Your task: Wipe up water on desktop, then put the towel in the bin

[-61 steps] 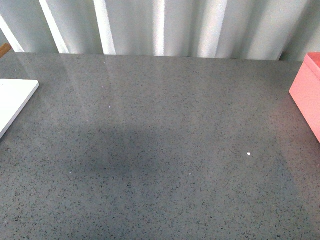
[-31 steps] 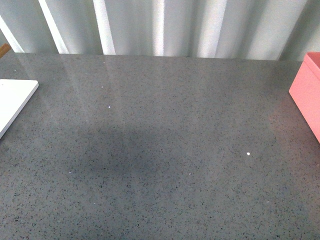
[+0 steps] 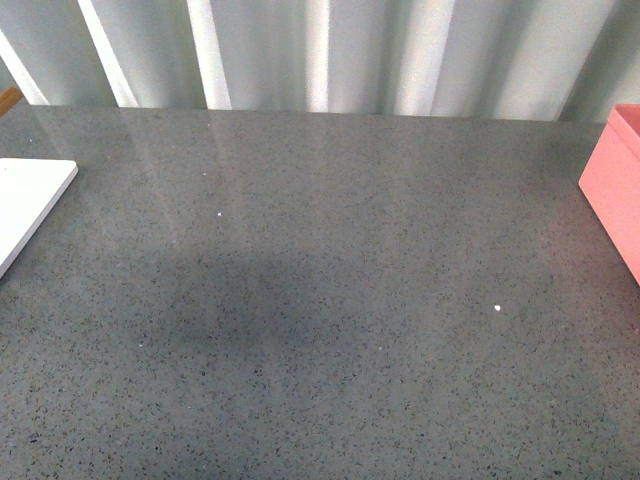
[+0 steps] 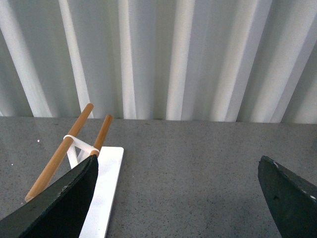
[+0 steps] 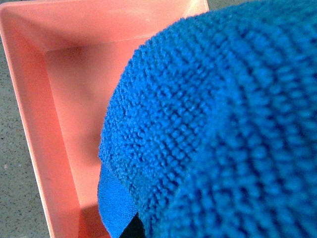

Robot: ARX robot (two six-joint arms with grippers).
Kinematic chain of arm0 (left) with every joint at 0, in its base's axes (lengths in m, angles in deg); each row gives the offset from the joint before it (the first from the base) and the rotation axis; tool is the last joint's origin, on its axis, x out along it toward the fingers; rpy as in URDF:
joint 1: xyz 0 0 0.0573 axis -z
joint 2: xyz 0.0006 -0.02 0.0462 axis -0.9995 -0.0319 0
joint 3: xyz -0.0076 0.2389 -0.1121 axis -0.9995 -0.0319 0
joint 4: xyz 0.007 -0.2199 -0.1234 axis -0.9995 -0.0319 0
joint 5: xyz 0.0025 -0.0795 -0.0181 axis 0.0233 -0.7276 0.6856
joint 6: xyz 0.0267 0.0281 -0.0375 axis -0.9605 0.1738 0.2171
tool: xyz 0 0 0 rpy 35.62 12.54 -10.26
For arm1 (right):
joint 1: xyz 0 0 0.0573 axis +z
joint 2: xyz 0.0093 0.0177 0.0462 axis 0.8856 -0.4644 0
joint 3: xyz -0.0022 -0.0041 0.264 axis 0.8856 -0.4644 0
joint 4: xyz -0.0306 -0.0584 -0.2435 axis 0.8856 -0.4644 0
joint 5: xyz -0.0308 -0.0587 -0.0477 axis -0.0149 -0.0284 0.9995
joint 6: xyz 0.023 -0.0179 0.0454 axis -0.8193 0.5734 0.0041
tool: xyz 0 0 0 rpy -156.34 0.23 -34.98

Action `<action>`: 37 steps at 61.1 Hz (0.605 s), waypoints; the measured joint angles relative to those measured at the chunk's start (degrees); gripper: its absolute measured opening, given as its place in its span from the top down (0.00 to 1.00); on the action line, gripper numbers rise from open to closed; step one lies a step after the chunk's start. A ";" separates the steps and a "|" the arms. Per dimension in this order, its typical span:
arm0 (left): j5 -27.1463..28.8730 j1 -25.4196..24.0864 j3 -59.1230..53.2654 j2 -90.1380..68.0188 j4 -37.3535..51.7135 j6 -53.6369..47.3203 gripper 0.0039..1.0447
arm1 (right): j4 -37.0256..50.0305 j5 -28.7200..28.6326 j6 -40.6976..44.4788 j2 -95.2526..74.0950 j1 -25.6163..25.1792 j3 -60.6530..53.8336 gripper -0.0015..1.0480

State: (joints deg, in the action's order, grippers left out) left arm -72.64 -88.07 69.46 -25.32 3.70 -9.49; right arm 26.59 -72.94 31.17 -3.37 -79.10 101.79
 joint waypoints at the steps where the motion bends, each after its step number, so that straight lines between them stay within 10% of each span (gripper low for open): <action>1: 0.00 0.00 0.00 0.00 0.00 0.00 0.06 | 0.00 -0.04 0.00 -0.02 0.00 0.04 0.94; 12: 0.00 0.00 0.00 0.00 0.00 0.00 0.06 | 1.68 -0.09 1.46 0.00 0.59 -0.33 0.92; 37: 0.00 0.00 0.00 0.00 0.00 0.00 0.06 | 2.16 0.24 2.32 0.00 1.07 -0.57 0.27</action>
State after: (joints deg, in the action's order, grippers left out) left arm -72.64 -88.07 69.46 -25.32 3.70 -9.49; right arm 28.75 -72.70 33.49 -3.37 -78.03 101.23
